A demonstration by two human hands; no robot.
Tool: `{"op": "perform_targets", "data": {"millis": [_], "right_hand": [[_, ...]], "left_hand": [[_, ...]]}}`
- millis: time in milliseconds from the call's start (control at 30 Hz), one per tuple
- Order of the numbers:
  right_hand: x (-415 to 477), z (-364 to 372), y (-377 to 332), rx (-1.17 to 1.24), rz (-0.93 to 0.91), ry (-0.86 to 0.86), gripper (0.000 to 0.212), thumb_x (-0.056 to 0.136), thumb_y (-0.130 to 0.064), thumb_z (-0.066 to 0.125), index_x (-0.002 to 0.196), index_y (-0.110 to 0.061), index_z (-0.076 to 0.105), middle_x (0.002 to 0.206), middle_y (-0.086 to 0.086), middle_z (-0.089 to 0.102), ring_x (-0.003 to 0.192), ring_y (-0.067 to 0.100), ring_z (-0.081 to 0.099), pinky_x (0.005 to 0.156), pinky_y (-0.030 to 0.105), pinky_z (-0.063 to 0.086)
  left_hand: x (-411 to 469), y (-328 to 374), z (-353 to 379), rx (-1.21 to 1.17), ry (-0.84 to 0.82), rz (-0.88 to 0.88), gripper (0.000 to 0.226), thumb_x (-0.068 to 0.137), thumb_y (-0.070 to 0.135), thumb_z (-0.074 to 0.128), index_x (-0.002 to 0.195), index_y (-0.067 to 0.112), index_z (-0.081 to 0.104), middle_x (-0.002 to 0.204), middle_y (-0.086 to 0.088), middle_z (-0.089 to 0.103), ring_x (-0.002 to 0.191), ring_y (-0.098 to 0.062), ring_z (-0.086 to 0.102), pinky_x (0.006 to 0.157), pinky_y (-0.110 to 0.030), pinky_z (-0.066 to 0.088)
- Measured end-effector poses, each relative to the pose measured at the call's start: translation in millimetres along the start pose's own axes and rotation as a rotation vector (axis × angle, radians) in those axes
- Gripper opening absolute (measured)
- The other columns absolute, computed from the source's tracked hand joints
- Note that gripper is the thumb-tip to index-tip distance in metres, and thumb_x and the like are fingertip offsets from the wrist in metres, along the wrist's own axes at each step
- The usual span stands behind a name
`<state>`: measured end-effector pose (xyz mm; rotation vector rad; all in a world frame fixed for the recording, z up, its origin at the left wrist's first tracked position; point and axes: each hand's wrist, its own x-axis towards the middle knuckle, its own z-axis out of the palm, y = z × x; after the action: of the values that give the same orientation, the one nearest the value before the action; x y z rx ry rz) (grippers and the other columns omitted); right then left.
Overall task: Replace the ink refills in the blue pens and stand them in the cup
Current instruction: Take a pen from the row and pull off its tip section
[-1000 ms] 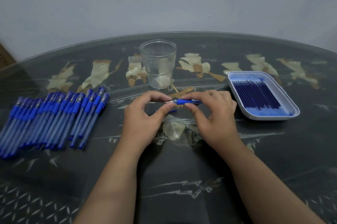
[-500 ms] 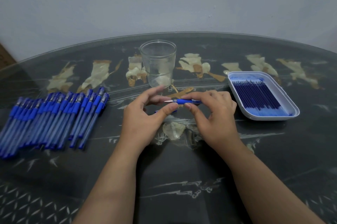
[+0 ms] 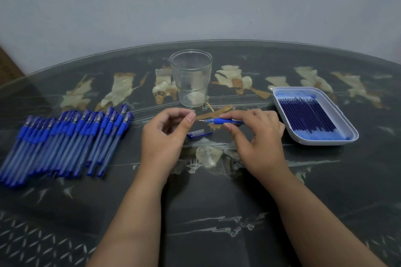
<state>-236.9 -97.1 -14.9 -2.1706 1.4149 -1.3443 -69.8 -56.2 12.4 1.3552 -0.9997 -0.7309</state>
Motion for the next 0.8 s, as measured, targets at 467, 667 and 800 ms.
{"op": "perform_targets", "data": {"millis": [467, 667, 800], "right_hand": [[0, -2, -1, -0.004, 0.025, 0.018, 0.018, 0.087, -0.042, 0.057, 0.099, -0.055, 0.058, 0.086, -0.016, 0.056, 0.092, 0.009, 0.041, 0.080, 0.031, 0.019], [-1, -3, -3, -0.007, 0.043, 0.005, 0.020, 0.087, -0.042, 0.058, 0.103, -0.053, 0.061, 0.089, -0.019, 0.056, 0.093, 0.009, 0.043, 0.082, 0.034, 0.021], [-1, -5, -7, -0.044, 0.046, 0.024, 0.019, 0.087, -0.044, 0.058, 0.104, -0.048, 0.066, 0.093, -0.021, 0.058, 0.096, 0.008, 0.047, 0.087, 0.036, 0.022]], "left_hand": [[2, -1, -25, 0.767, -0.102, 0.082, 0.022, 0.076, 0.023, 0.069, 0.087, 0.040, 0.061, 0.078, 0.019, 0.061, 0.090, -0.007, 0.057, 0.095, -0.045, 0.044], [3, -3, -22, 0.690, -0.078, 0.045, 0.023, 0.076, 0.024, 0.072, 0.085, 0.043, 0.062, 0.077, 0.023, 0.064, 0.095, -0.006, 0.058, 0.101, -0.046, 0.038], [4, -5, -22, 0.667, -0.086, 0.042, 0.023, 0.076, 0.026, 0.073, 0.087, 0.043, 0.062, 0.079, 0.025, 0.065, 0.097, -0.006, 0.059, 0.102, -0.044, 0.035]]}}
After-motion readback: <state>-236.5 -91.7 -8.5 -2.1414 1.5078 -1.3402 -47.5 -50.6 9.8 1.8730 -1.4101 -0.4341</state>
